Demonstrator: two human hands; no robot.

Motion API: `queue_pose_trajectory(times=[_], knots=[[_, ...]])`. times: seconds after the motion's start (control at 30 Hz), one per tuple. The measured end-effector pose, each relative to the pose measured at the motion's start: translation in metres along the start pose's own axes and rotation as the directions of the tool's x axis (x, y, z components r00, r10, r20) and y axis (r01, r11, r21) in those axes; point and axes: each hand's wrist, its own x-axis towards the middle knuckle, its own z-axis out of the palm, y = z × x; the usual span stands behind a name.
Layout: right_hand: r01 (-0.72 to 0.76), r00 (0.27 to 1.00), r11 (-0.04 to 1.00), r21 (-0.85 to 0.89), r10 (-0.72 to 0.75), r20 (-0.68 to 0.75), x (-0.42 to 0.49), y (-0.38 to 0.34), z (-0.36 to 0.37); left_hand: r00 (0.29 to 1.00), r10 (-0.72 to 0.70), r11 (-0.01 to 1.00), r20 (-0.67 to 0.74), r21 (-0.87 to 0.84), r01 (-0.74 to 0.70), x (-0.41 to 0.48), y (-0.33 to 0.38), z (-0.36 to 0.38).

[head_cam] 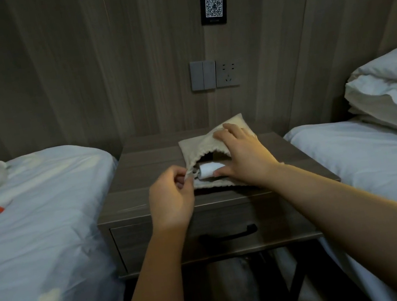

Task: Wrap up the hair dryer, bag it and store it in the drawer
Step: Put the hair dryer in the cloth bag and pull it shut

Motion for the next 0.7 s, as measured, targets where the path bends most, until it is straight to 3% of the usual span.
queue_pose_trajectory(times=[0.17,0.27,0.37,0.47,0.6,0.7], knots=[[-0.253,0.966,0.967,0.019,0.251,0.055,-0.028,0.037,-0.009,0.996,-0.077,0.996,0.046,0.050,0.075,-0.001,-0.001,-0.001],[-0.407,0.911,0.885,0.228,0.412,0.025,-0.045,0.047,-0.005,0.987,-0.122,0.992,0.104,0.035,0.119,-0.003,-0.001,0.004],[-0.411,0.902,0.852,0.325,0.431,0.013,-0.055,0.045,-0.003,0.977,-0.171,0.980,0.124,-0.082,0.182,-0.006,0.006,0.008],[-0.428,0.883,0.811,0.400,0.469,-0.006,-0.059,0.035,-0.015,0.985,-0.169,0.970,0.035,-0.169,0.173,-0.006,0.021,0.004],[-0.415,0.803,0.632,0.655,0.593,-0.064,-0.061,0.028,-0.046,0.995,-0.098,0.939,-0.022,-0.332,0.086,-0.009,0.045,-0.006],[-0.332,0.806,0.544,0.771,0.588,-0.068,-0.070,0.018,-0.070,0.996,-0.080,0.847,0.034,-0.524,0.086,-0.015,0.071,-0.017]])
